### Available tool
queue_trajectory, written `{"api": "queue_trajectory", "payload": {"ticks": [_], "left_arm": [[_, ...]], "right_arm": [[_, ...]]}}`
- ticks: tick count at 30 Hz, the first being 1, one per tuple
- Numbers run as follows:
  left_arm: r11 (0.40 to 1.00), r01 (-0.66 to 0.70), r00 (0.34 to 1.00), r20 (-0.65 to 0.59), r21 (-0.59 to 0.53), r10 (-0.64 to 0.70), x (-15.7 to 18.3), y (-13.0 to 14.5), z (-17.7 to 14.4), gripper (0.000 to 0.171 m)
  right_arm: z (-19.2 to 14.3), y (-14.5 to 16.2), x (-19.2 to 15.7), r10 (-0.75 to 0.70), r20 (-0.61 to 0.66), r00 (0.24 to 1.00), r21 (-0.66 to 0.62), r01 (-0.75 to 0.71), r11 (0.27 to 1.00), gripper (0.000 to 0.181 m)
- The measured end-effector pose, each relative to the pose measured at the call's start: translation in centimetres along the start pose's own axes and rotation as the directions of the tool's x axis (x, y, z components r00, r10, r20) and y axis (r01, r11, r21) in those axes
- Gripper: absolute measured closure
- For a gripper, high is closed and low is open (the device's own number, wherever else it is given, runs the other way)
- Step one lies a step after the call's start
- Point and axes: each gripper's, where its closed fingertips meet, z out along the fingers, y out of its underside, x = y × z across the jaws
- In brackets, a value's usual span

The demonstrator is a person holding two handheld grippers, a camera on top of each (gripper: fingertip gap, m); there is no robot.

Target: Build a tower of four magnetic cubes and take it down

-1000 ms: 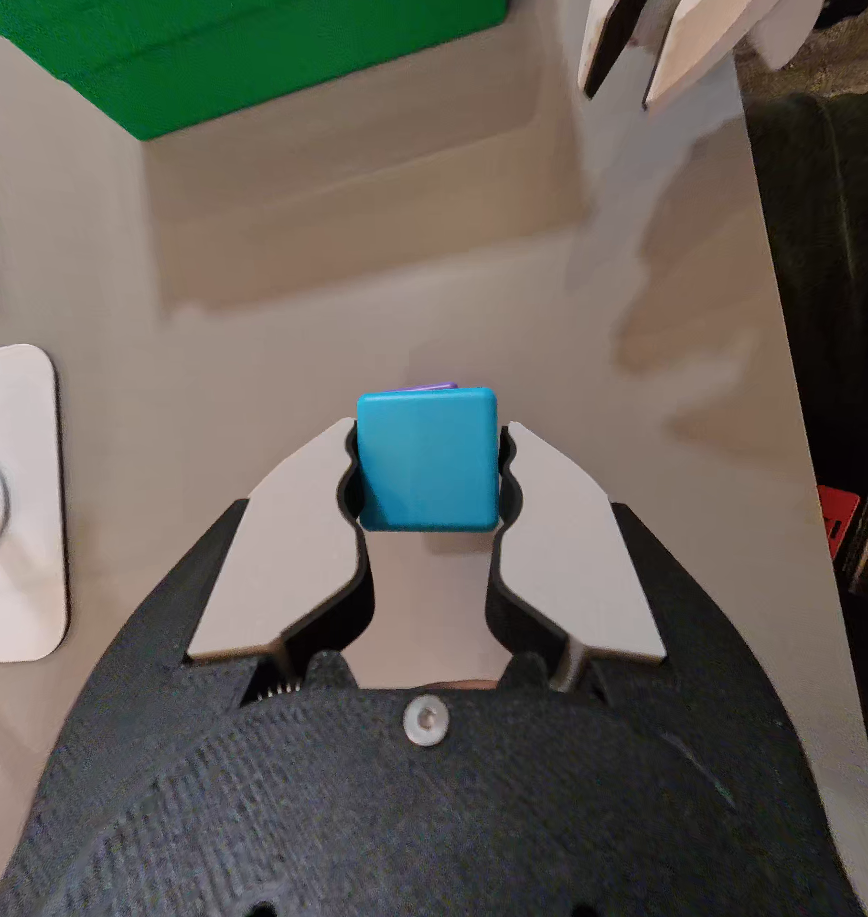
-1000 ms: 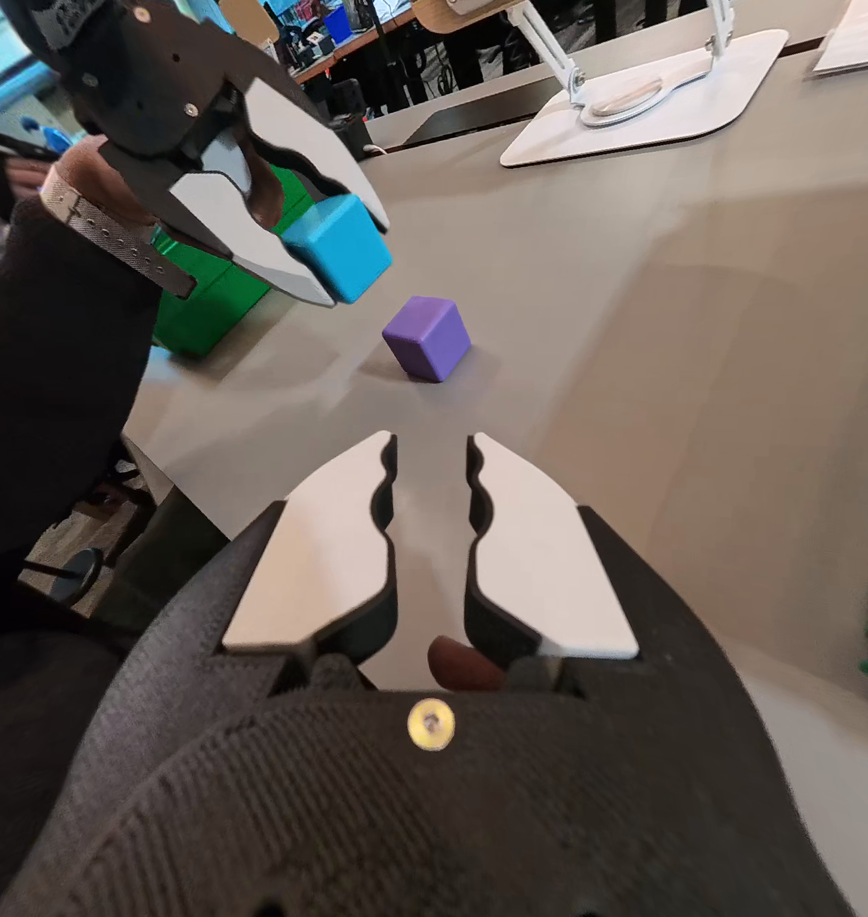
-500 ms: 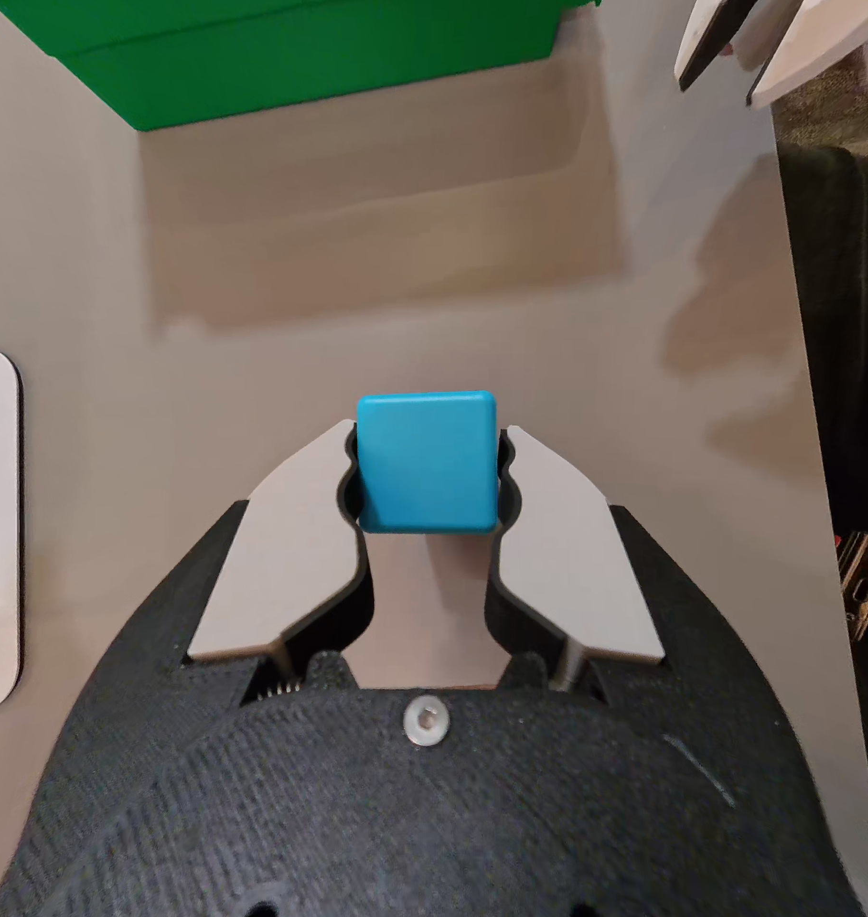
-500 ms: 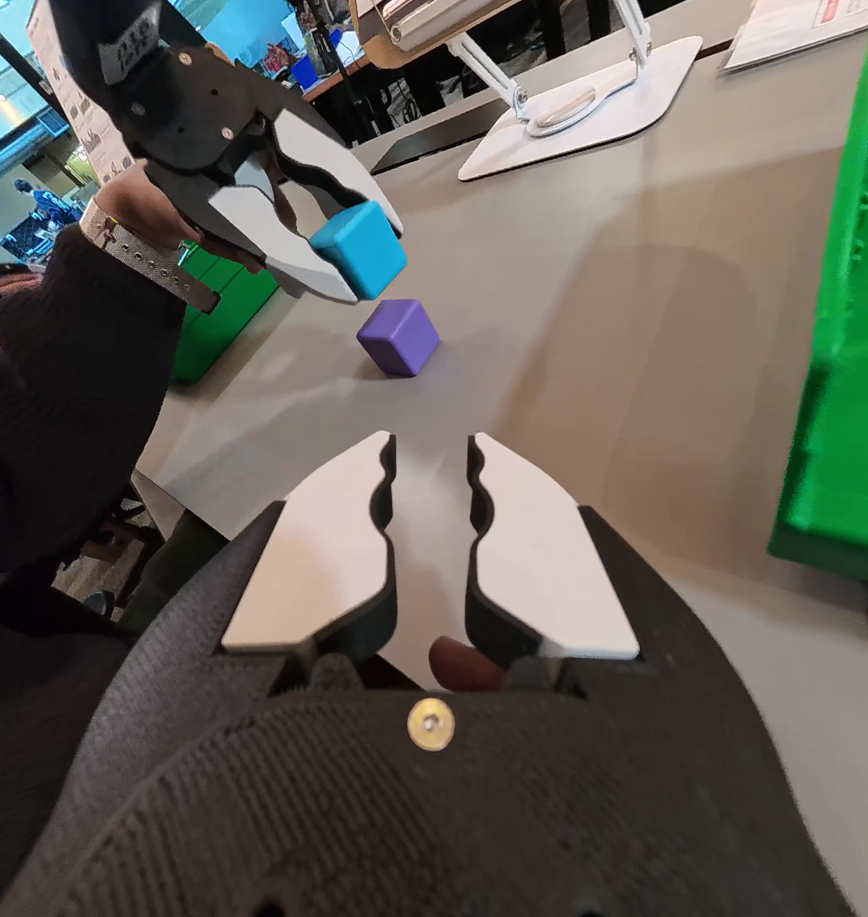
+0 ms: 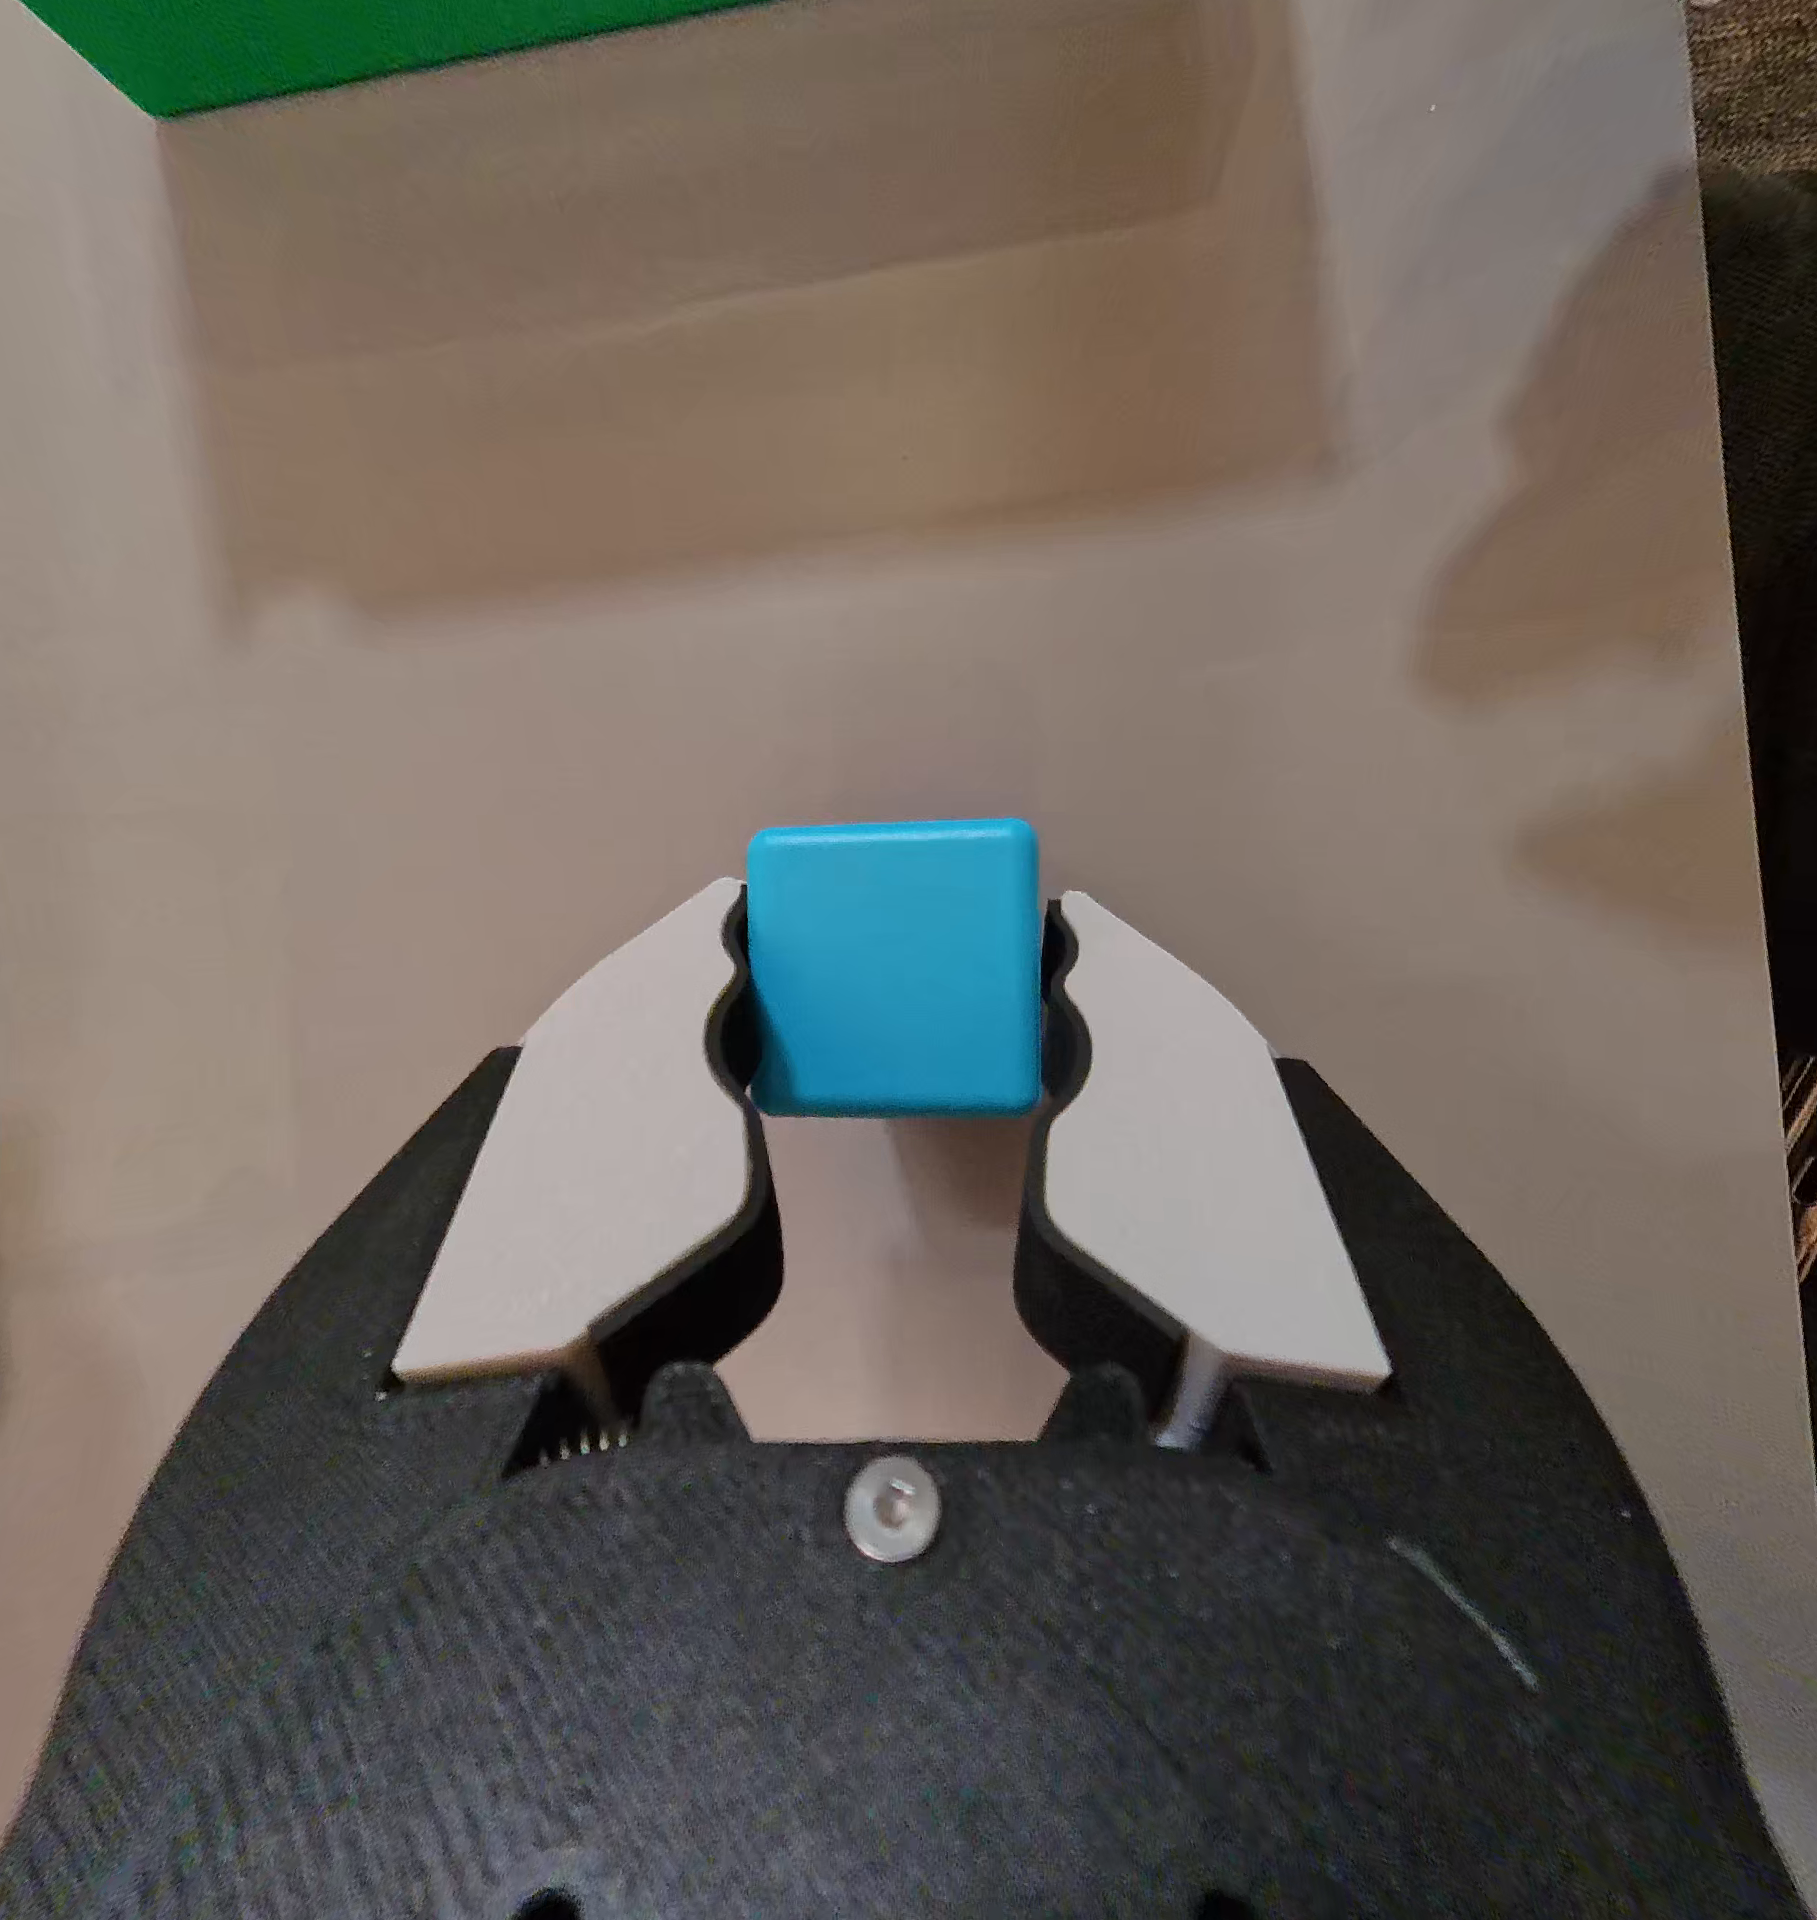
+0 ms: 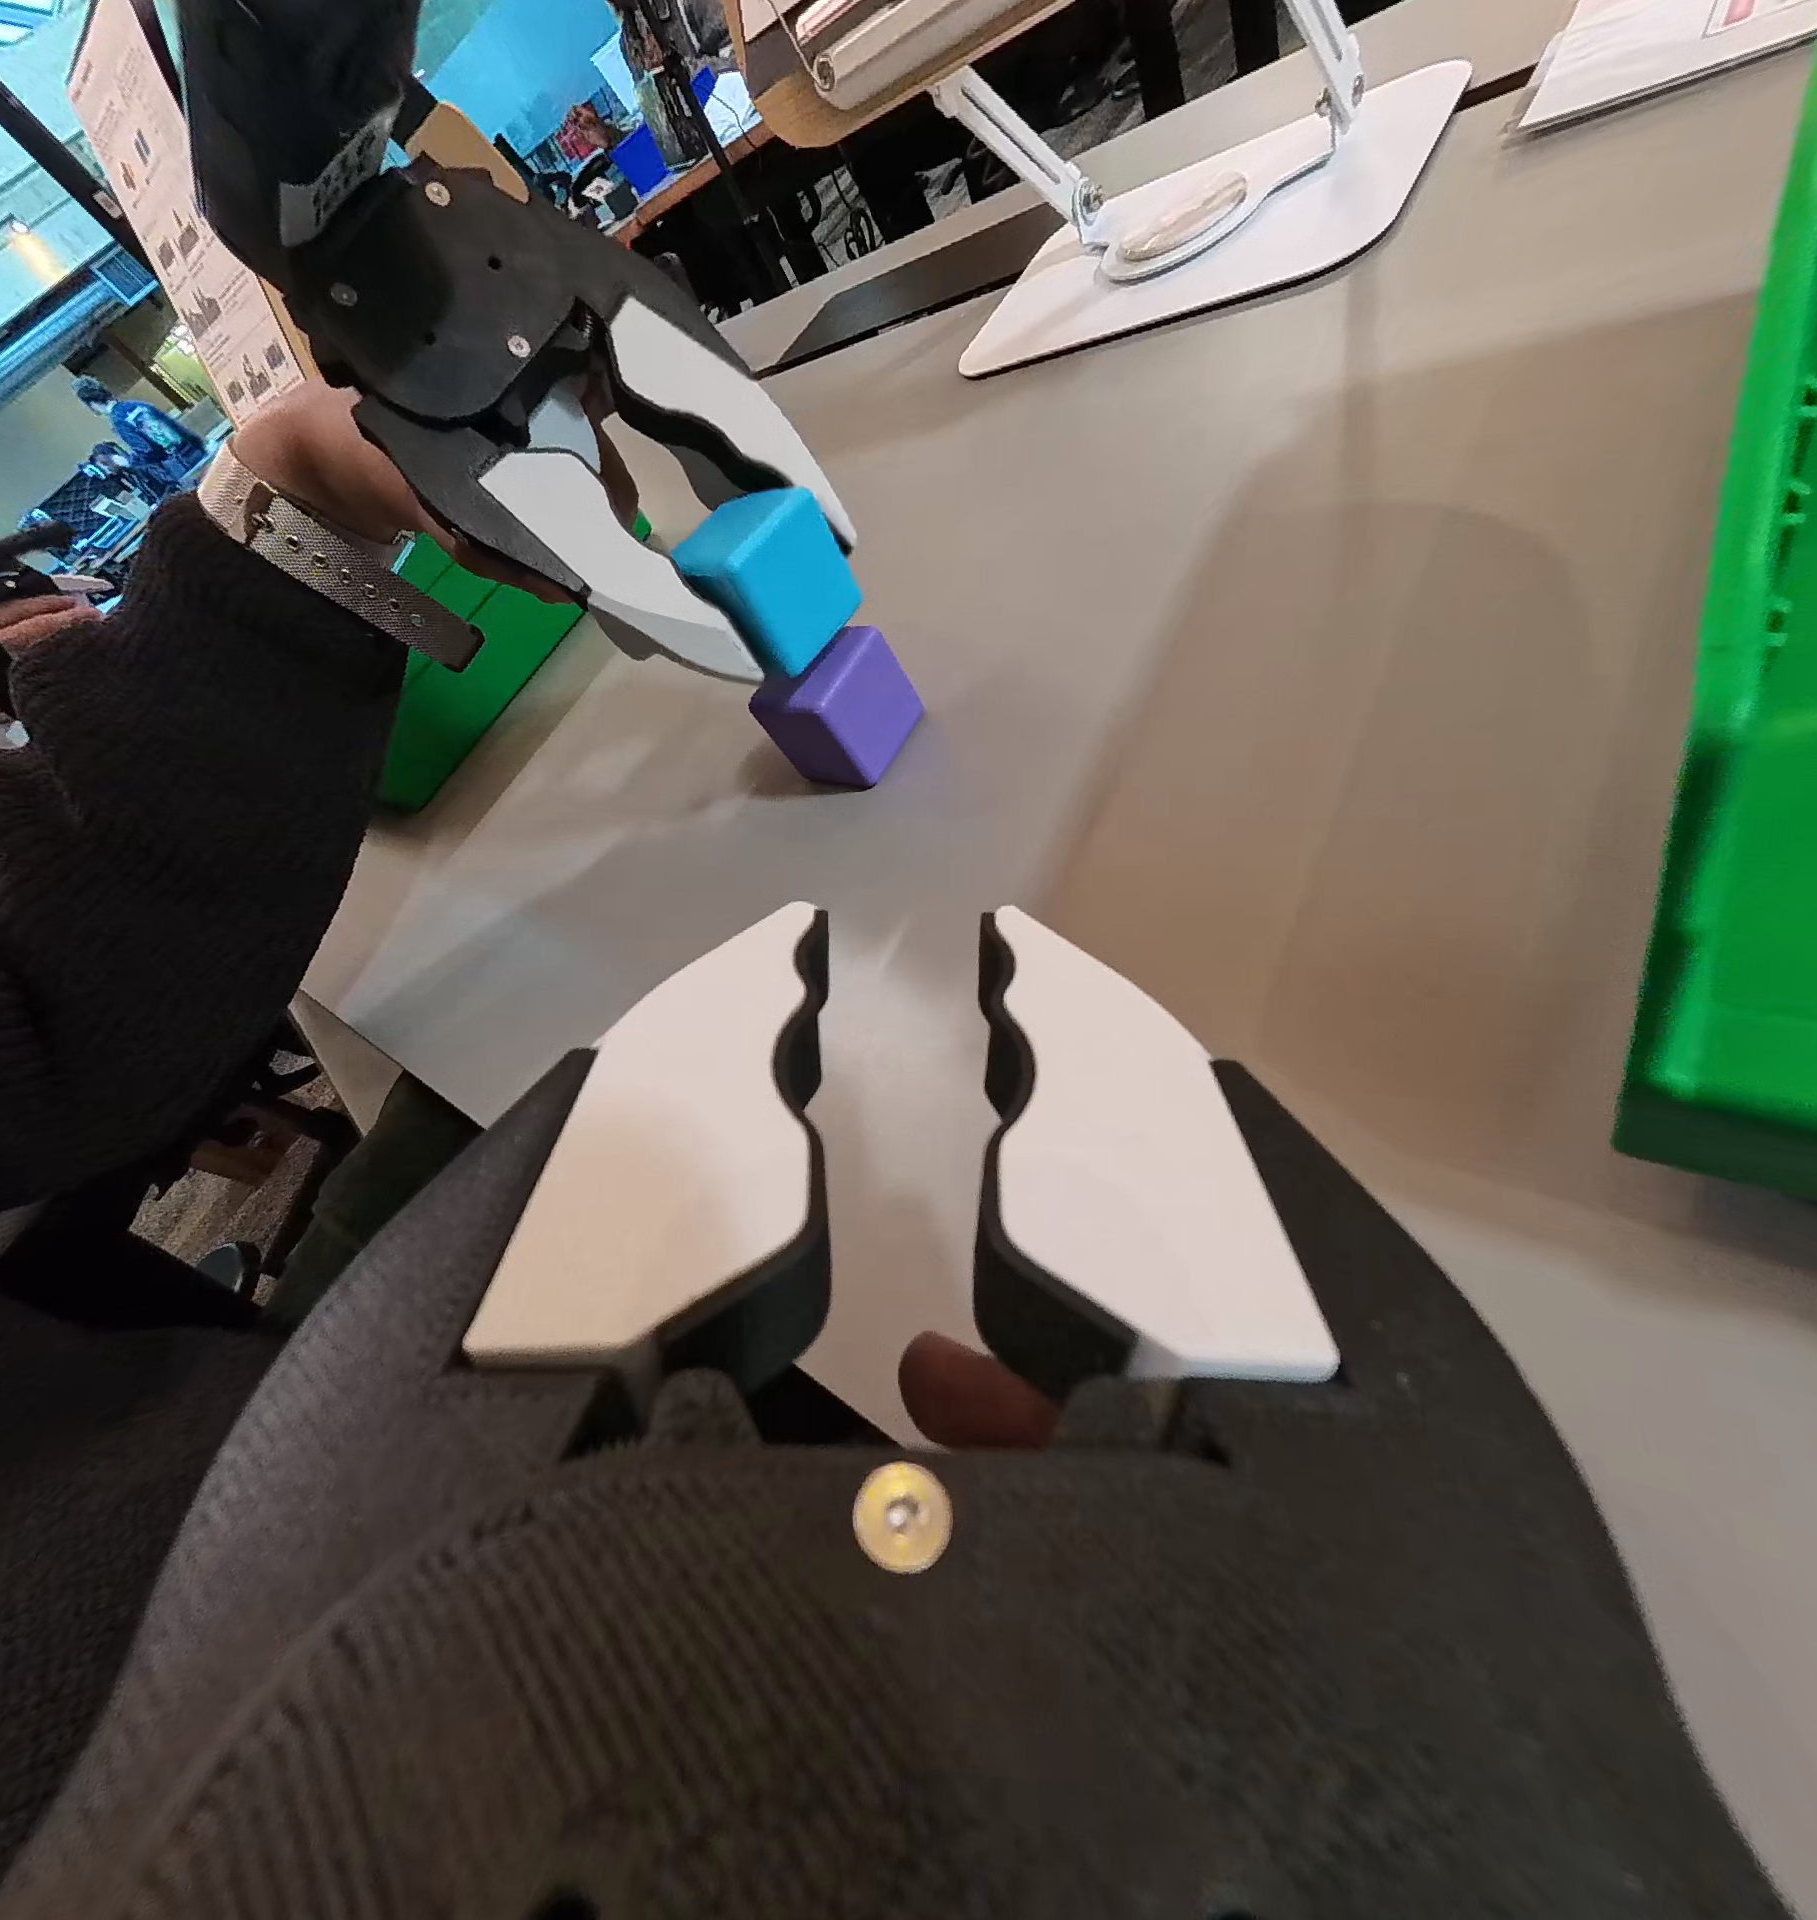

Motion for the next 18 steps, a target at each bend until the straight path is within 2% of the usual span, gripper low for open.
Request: {"api": "queue_trajectory", "payload": {"ticks": [9,18], "left_arm": [[0.998,0.002,1.0,0.01,-0.056,-0.001,0.03,0.68,0.28,0.118],[0.998,0.002,1.0,0.018,-0.056,-0.001,-0.1,0.66,0.3,0.118]], "right_arm": [[0.0,-0.02,0.0,-0.002,-0.002,1.0,0.0,0.002,1.0,0.153],[0.02,0.03,0.02,0.0,-0.001,1.0,-0.002,0.0,1.0,0.153]]}}
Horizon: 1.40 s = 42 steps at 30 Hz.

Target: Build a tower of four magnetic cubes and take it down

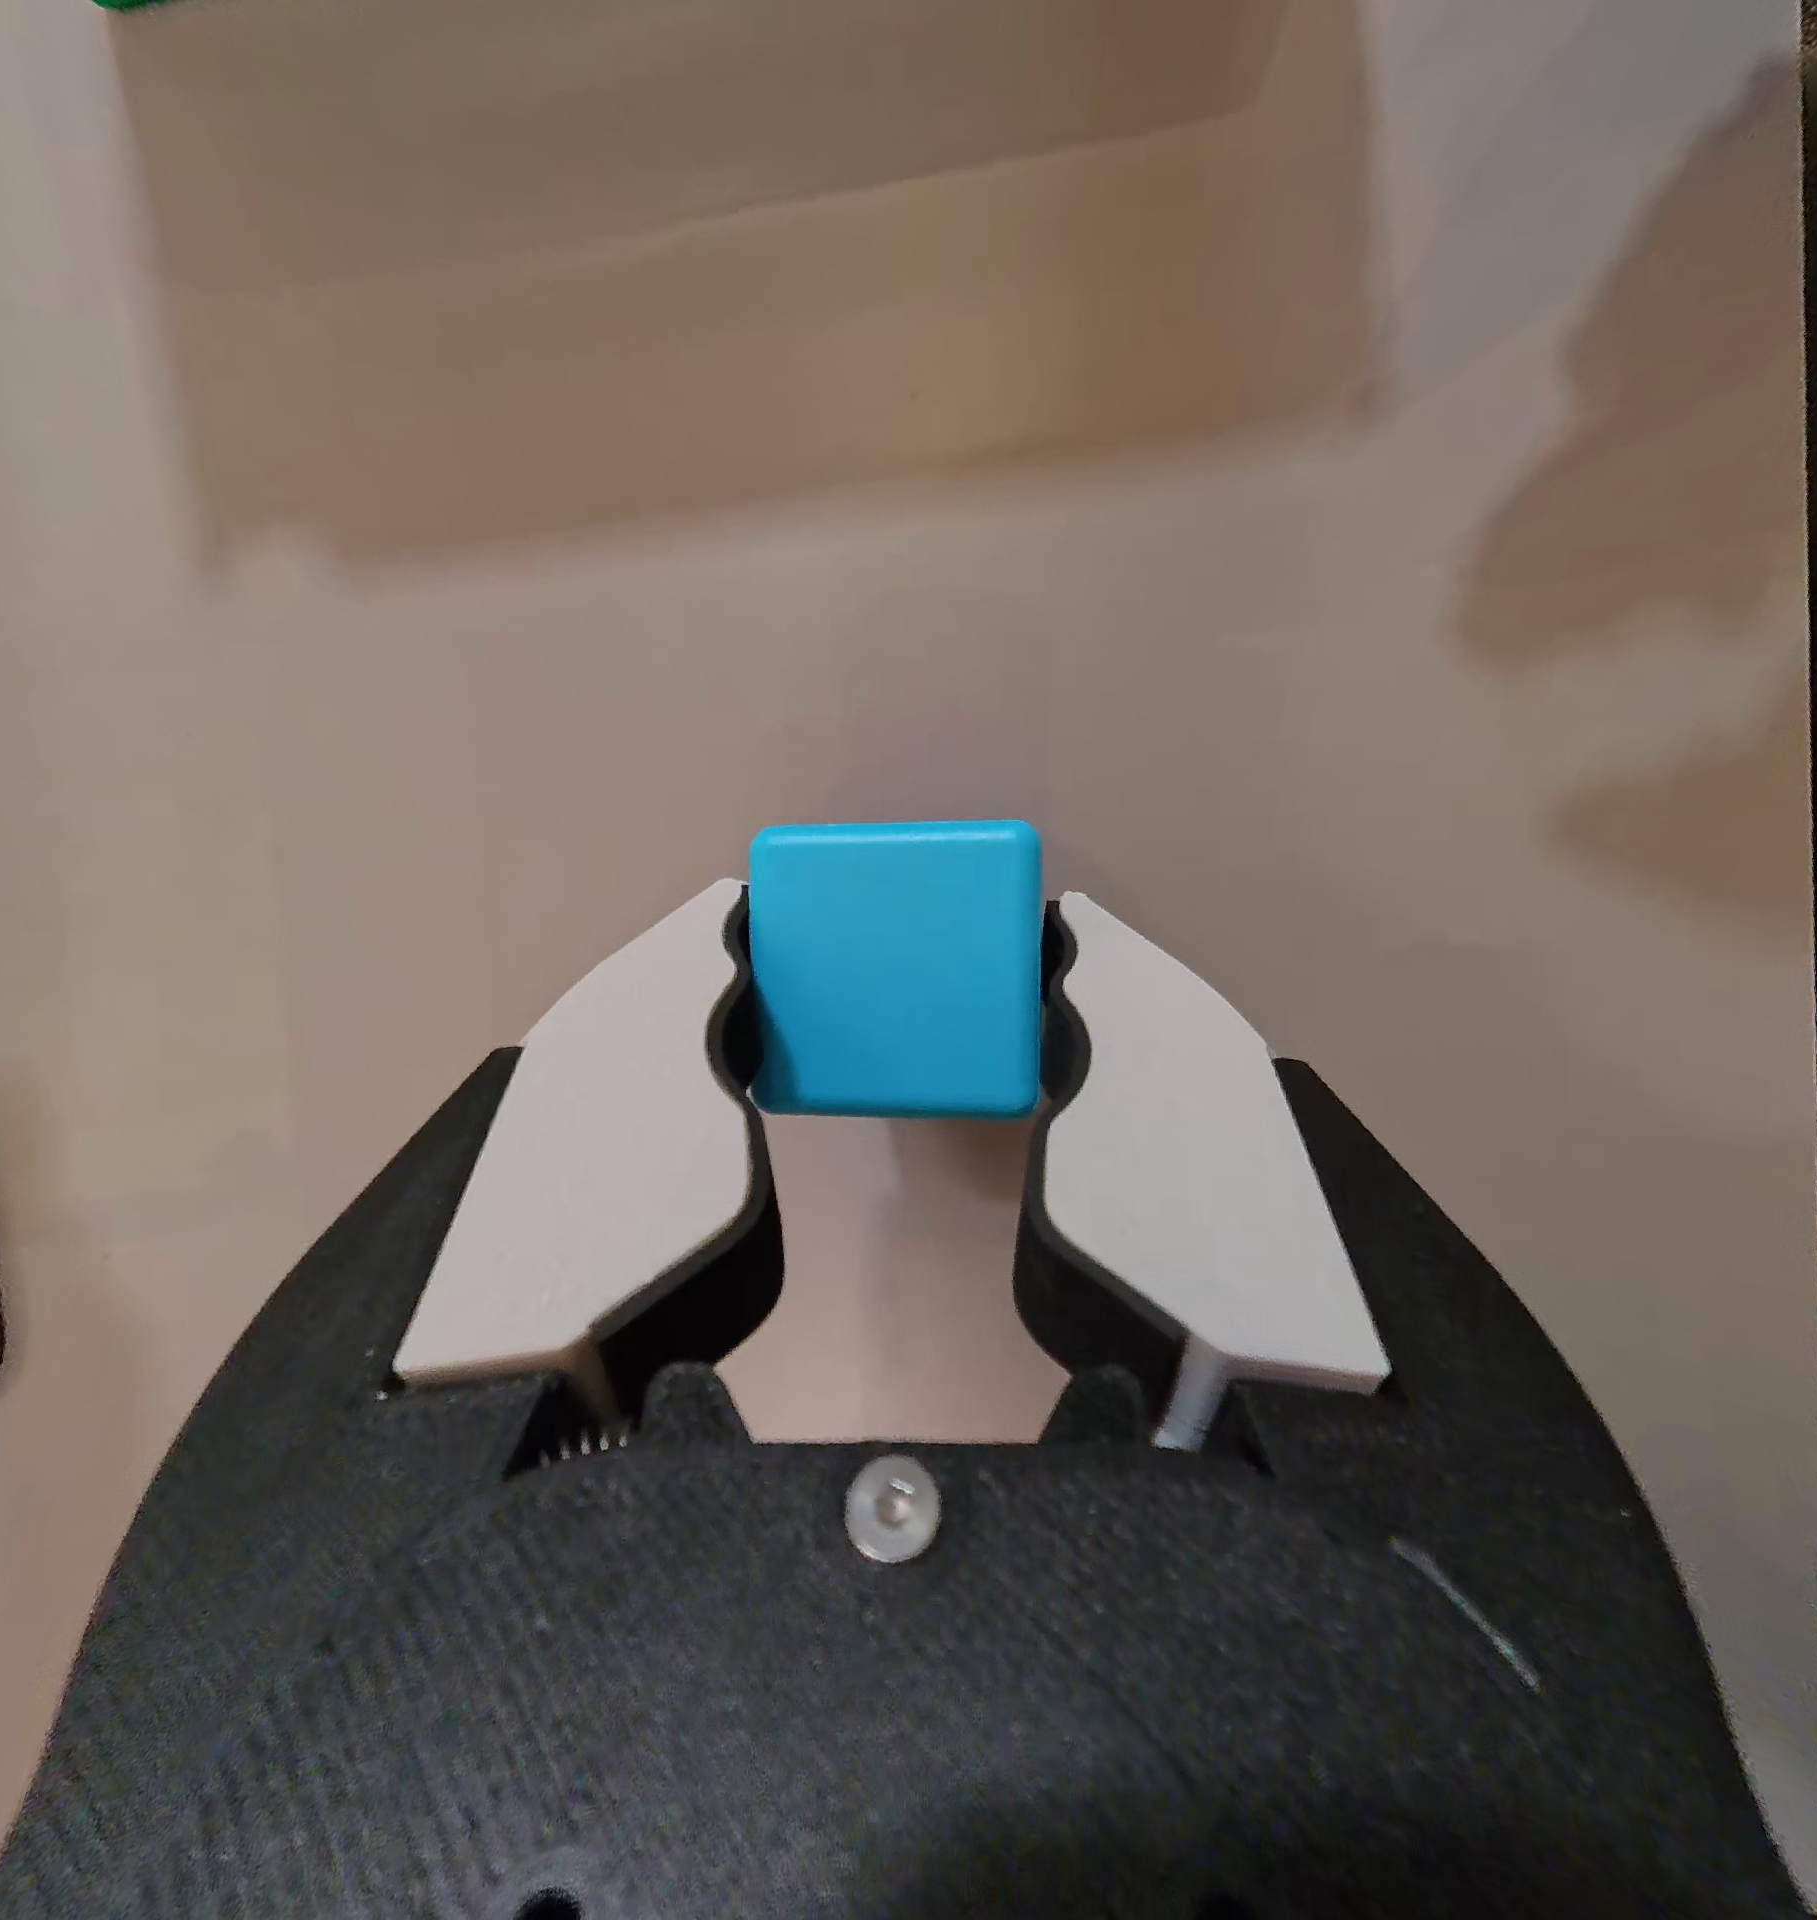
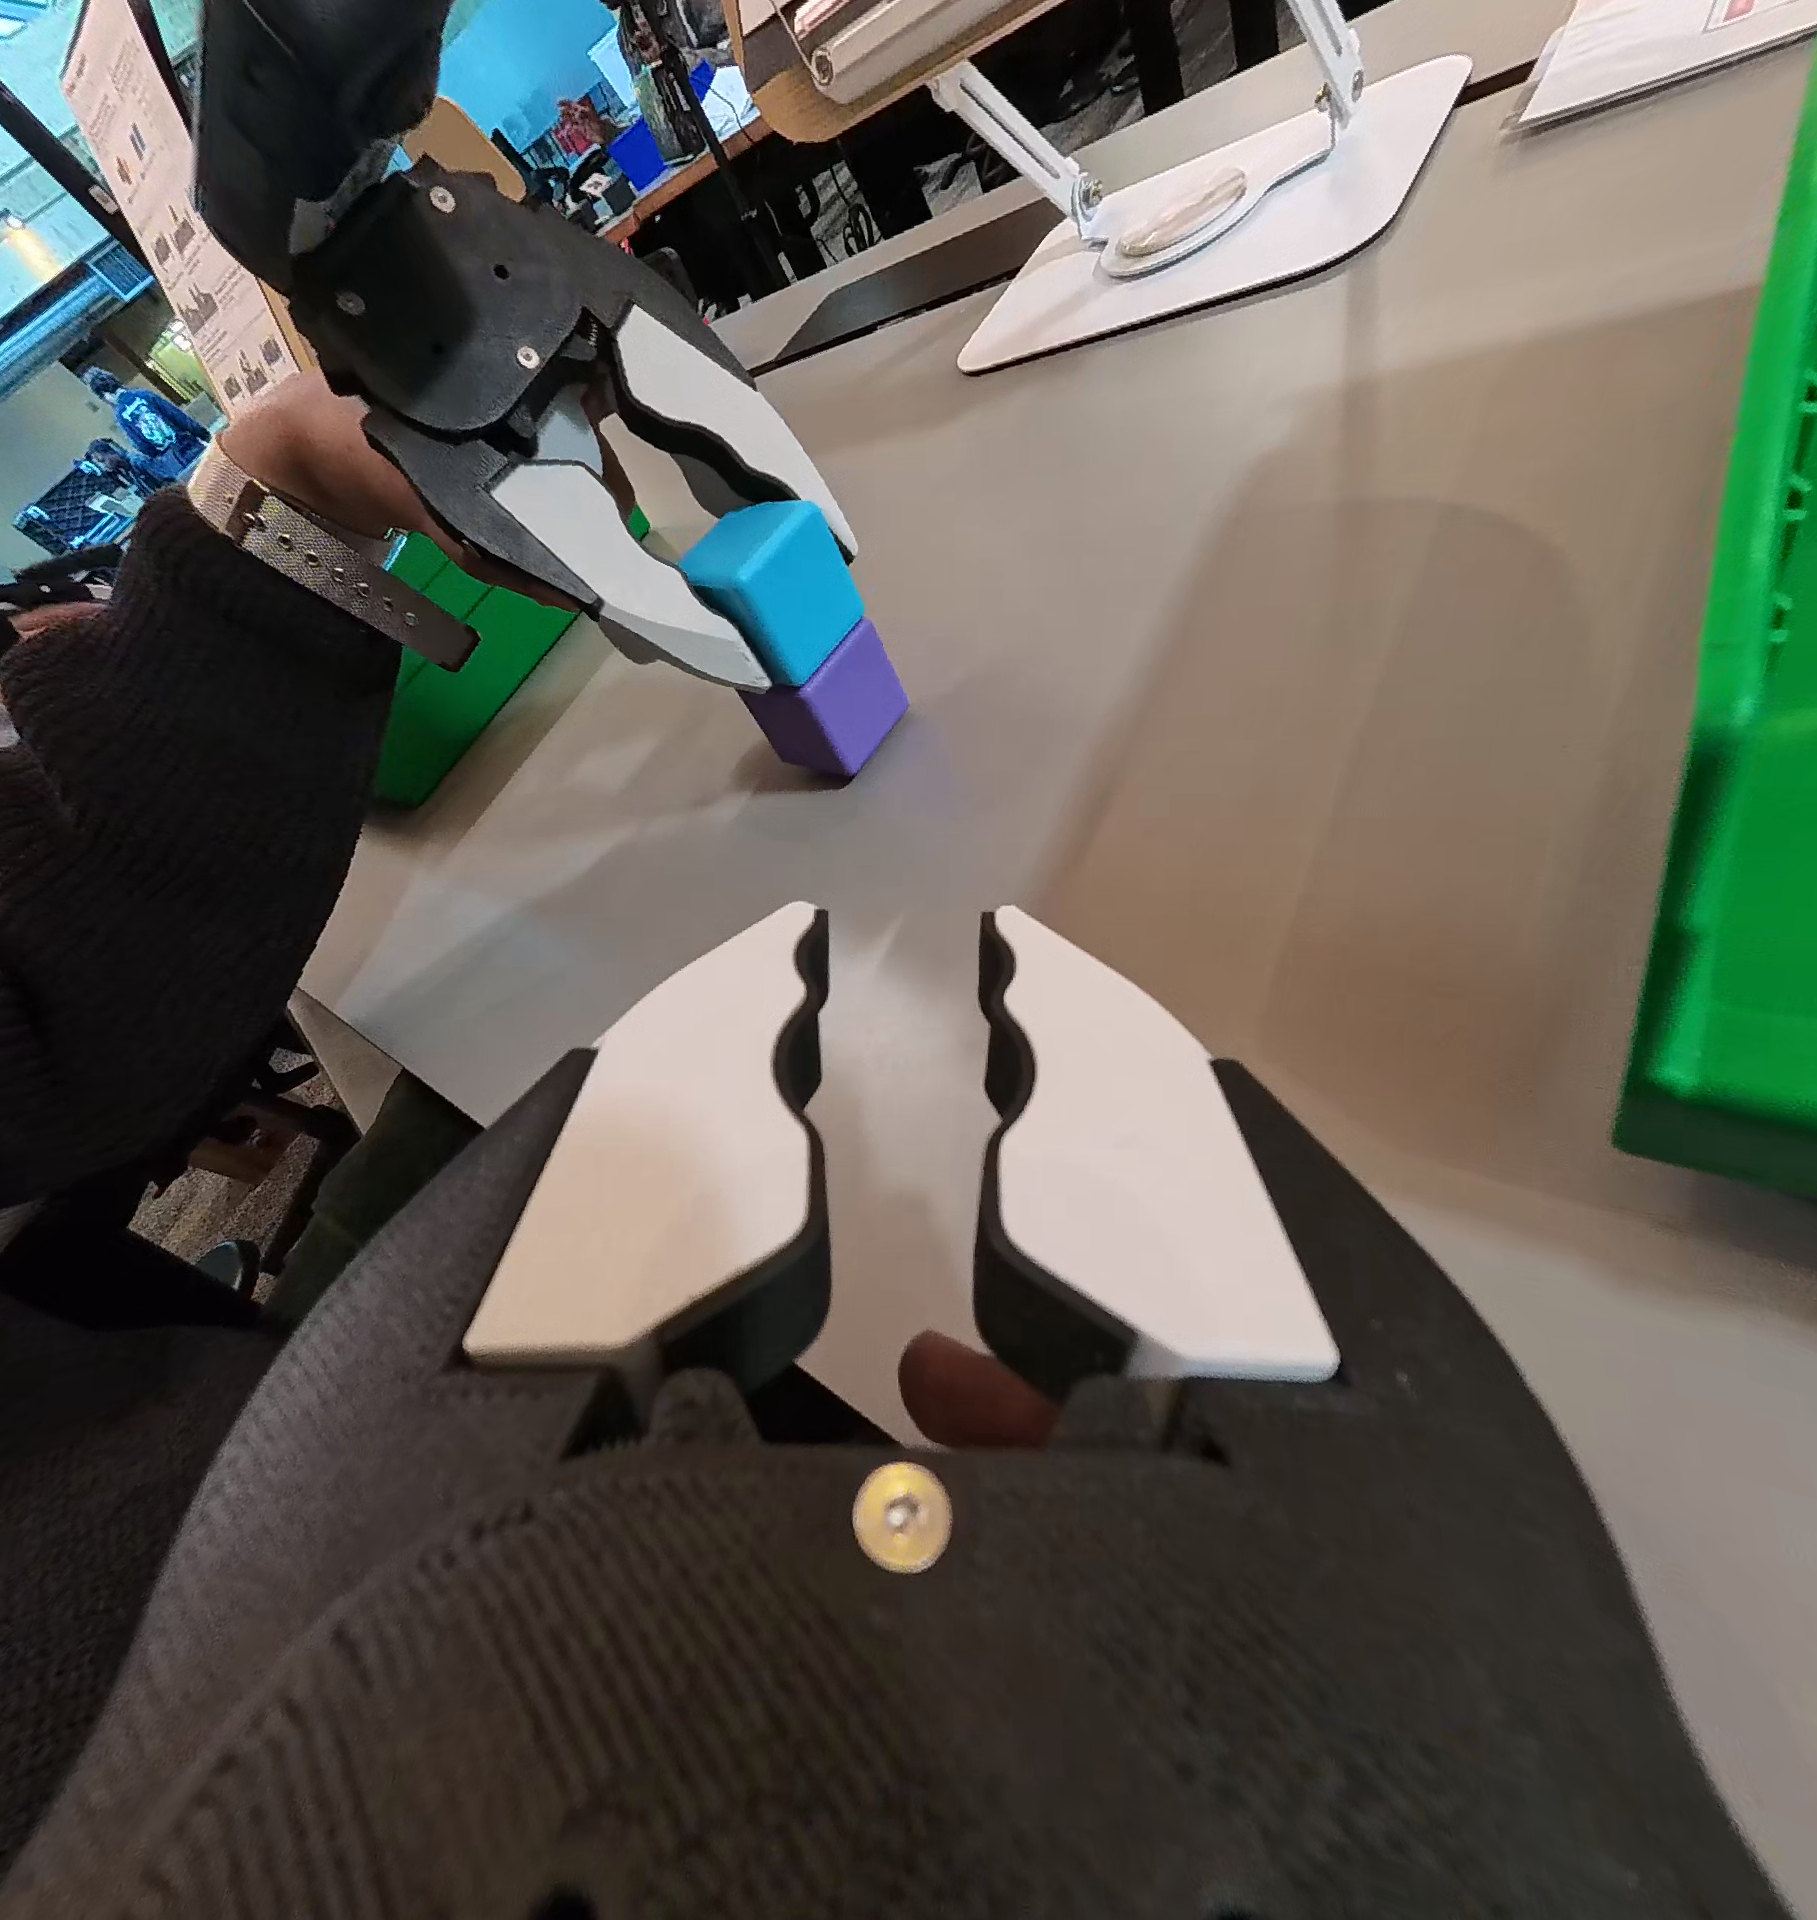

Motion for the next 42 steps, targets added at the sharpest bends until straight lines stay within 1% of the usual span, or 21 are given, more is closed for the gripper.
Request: {"api": "queue_trajectory", "payload": {"ticks": [6,10,16,20,26,28,30,32,34,35,36,37,39,41,42], "left_arm": [[1.0,0.011,1.0,0.008,0.008,-0.011,-0.2,-0.1,0.1,0.118],[1.0,0.03,0.999,0.015,-0.006,-0.03,-0.4,0.1,0.2,0.118],[0.997,0.076,0.997,-0.016,-0.018,-0.077,0.1,0.2,0.0,0.119],[0.999,0.045,0.999,0.001,-0.006,-0.045,0.2,-0.1,-0.3,0.116],[0.999,0.037,0.999,0.018,0.023,-0.037,0.0,-0.4,-1.4,0.113],[0.998,0.036,0.999,0.034,0.055,-0.038,-0.4,-0.7,-2.2,0.113],[0.991,0.044,0.997,0.058,0.125,-0.052,-1.1,-1.4,-3.9,0.113],[0.969,0.062,0.991,0.104,0.239,-0.089,-2.2,-2.4,-6.6,0.114],[0.925,0.086,0.97,0.182,0.371,-0.163,-4.1,-3.1,-10.2,0.115],[0.896,0.104,0.942,0.248,0.431,-0.228,-5.6,-3.0,-12.3,0.115],[0.866,0.129,0.887,0.334,0.484,-0.318,-7.6,-2.3,-14.6,0.115],[0.834,0.156,0.806,0.42,0.529,-0.417,-9.7,-1.1,-17.2,0.117],[0.761,0.221,0.596,0.533,0.61,-0.6,-12.9,2.8,-22.4,0.119],[0.684,0.278,0.416,0.557,0.675,-0.719,-14.0,7.4,-26.5,0.119],[0.649,0.312,0.35,0.551,0.694,-0.757,-14.0,9.8,-28.0,0.119]], "right_arm": [[0.0,0.0,0.0,-0.001,0.0,1.0,-0.001,0.001,1.0,0.153],[0.0,0.0,0.0,-0.002,-0.001,1.0,-0.002,0.002,1.0,0.153],[0.1,0.1,0.0,-0.002,0.0,1.0,-0.005,0.002,1.0,0.153],[0.1,0.1,0.0,-0.004,-0.002,1.0,-0.006,0.004,1.0,0.153],[0.1,0.1,-0.1,-0.007,-0.003,1.0,-0.007,0.007,1.0,0.153],[0.1,0.1,-0.1,-0.008,-0.003,1.0,-0.008,0.008,1.0,0.153],[0.1,0.1,-0.1,-0.008,-0.003,1.0,-0.007,0.008,1.0,0.153],[0.1,0.1,-0.1,-0.007,-0.003,1.0,-0.006,0.007,1.0,0.153],[0.1,0.1,-0.1,-0.006,-0.001,1.0,-0.006,0.006,1.0,0.153],[0.1,0.1,-0.1,-0.005,0.0,1.0,-0.007,0.005,1.0,0.153],[0.1,0.1,-0.1,-0.005,0.0,1.0,-0.007,0.005,1.0,0.153],[0.1,0.1,-0.1,-0.005,0.001,1.0,-0.007,0.005,1.0,0.153],[0.1,0.1,-0.2,-0.005,0.002,1.0,-0.007,0.005,1.0,0.153],[0.1,0.1,-0.2,-0.004,0.005,1.0,-0.006,0.004,1.0,0.153],[0.1,0.1,-0.3,-0.002,0.008,1.0,-0.005,0.002,1.0,0.153]]}}
